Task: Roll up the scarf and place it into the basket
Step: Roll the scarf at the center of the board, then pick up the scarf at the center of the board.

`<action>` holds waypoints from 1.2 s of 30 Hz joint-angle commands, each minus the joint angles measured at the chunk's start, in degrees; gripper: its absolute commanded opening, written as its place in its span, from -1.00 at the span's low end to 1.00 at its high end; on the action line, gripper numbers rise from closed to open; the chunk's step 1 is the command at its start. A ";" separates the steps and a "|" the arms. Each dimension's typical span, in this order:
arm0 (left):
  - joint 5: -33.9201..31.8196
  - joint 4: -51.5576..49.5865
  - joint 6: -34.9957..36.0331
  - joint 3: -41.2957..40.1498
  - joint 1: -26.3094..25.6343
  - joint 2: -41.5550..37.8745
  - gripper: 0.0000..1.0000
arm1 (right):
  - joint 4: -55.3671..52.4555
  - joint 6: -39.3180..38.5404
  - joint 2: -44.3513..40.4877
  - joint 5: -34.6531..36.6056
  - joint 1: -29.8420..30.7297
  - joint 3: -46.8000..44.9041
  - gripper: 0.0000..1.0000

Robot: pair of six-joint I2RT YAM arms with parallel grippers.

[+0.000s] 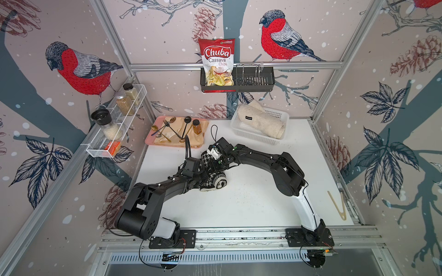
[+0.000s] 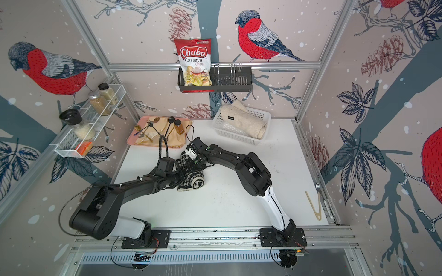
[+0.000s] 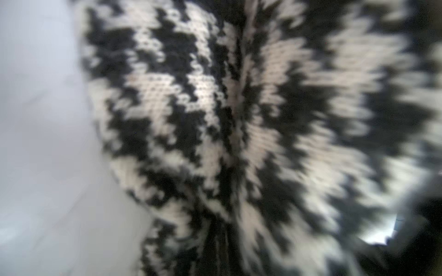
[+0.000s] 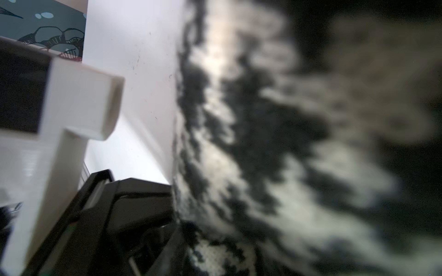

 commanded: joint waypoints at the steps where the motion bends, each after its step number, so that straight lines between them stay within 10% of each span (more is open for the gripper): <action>1: -3.50 -6.91 0.53 0.99 2.08 -5.40 -1.00 | -0.41 1.00 0.66 -1.93 -0.07 -1.68 -0.10; 19: 4.73 2.39 3.07 9.37 6.06 6.16 -1.00 | 1.57 0.74 -1.85 -1.98 0.47 -5.59 -0.07; 36: 0.94 0.88 1.84 0.35 12.00 7.22 -1.00 | 8.36 2.21 -10.26 -2.67 -4.70 -16.68 0.69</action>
